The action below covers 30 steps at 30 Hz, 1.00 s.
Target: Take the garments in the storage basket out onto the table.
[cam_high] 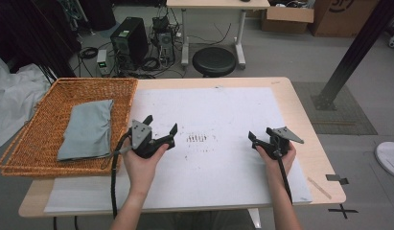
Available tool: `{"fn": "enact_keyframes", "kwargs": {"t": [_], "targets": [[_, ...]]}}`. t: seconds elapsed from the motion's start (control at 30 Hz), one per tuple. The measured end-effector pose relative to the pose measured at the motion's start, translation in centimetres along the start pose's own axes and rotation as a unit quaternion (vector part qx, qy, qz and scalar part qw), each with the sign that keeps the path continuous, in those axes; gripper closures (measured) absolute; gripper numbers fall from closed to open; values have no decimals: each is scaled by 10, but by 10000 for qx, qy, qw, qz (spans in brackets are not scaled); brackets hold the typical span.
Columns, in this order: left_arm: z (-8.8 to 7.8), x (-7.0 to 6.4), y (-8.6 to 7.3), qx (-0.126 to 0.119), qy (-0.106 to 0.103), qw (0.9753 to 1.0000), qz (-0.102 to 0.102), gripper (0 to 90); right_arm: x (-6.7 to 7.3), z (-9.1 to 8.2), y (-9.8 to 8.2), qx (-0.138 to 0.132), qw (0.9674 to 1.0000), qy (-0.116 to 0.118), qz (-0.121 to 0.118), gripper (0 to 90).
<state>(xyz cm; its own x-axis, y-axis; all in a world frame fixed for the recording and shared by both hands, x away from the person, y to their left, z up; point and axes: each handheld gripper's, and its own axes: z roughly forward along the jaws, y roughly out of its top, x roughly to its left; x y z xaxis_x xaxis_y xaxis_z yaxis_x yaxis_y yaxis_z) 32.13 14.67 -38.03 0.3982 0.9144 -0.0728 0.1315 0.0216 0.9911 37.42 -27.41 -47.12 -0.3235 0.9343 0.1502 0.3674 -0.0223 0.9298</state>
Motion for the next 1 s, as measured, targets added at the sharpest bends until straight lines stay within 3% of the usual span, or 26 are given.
{"fn": "enact_keyframes", "kwargs": {"t": [0.07,0.17,0.2,0.23,0.3,0.33,0.4,0.43,0.47,0.53,0.57,0.67,0.7,0.87,0.93,0.97,1.0], "targets": [[-6,10,9,-49,52,10000,-22,90,0,0,0,12,10000,3,-33,184],[-13,28,19,-2,279,9994,201,91,1,1,0,27,10000,0,-76,184],[-18,40,24,20,392,9989,271,91,1,1,0,29,10000,-10,-56,184],[-18,40,24,20,392,9989,271,91,1,1,0,29,10000,-10,-56,184],[-25,59,30,45,551,9977,396,91,0,1,0,31,10000,4,-34,184],[-25,59,30,45,551,9977,396,91,0,1,0,31,10000,4,-34,184],[-29,72,33,51,569,9977,377,91,0,0,0,25,10000,-3,-19,184],[-33,85,35,79,612,9974,374,91,0,0,0,24,10000,-2,-25,185],[-33,85,35,79,612,9974,374,92,0,0,0,25,10000,-5,-29,185],[-38,104,38,163,675,9968,392,94,1,1,0,31,10000,-10,-47,186],[-38,104,38,163,675,9968,392,94,1,1,0,32,10000,-15,-52,186],[-45,131,42,269,750,9963,314,99,0,1,0,32,10000,-10,-43,188],[-45,131,42,269,750,9963,314,100,0,1,0,32,10000,-6,-38,188],[-51,170,41,482,972,9939,217,103,0,1,0,48,10000,-5,-43,190],[-54,193,37,562,1038,9930,-39,118,0,1,0,53,10000,-5,-47,191],[-54,193,37,562,1038,9930,-39,126,0,1,0,49,10000,-4,-46,191],[-57,208,34,574,1126,9919,-158,134,0,1,0,49,10000,-4,-43,193]]}}
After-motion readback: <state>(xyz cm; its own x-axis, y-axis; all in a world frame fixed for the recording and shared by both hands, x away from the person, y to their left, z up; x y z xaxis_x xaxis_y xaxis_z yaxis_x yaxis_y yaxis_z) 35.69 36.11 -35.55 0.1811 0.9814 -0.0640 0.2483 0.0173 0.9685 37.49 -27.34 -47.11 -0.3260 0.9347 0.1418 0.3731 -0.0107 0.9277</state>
